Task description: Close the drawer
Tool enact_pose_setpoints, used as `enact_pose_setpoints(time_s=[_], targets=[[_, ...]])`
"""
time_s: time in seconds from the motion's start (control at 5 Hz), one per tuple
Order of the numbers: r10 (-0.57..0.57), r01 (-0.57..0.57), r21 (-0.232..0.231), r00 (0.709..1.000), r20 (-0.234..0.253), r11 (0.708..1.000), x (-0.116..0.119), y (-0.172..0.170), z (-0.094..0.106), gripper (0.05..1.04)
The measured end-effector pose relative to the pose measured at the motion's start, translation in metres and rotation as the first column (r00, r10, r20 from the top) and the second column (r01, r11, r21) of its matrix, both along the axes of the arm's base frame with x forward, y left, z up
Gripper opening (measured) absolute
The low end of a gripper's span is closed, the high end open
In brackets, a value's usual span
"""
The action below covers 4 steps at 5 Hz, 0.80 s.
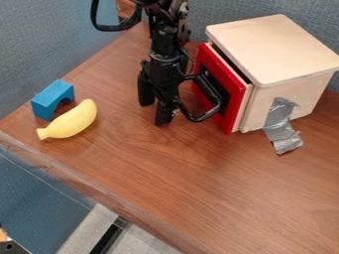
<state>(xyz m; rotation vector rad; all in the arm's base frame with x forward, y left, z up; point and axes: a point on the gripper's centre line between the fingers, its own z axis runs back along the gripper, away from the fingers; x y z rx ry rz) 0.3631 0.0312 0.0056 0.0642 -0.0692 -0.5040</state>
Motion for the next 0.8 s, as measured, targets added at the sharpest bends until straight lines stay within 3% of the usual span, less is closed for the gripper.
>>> enact_pose_setpoints(time_s=[0.8], targets=[[0.006,-0.005,-0.037,1.000,0.019,0.999,0.017,-0.014,0.000,1.001]])
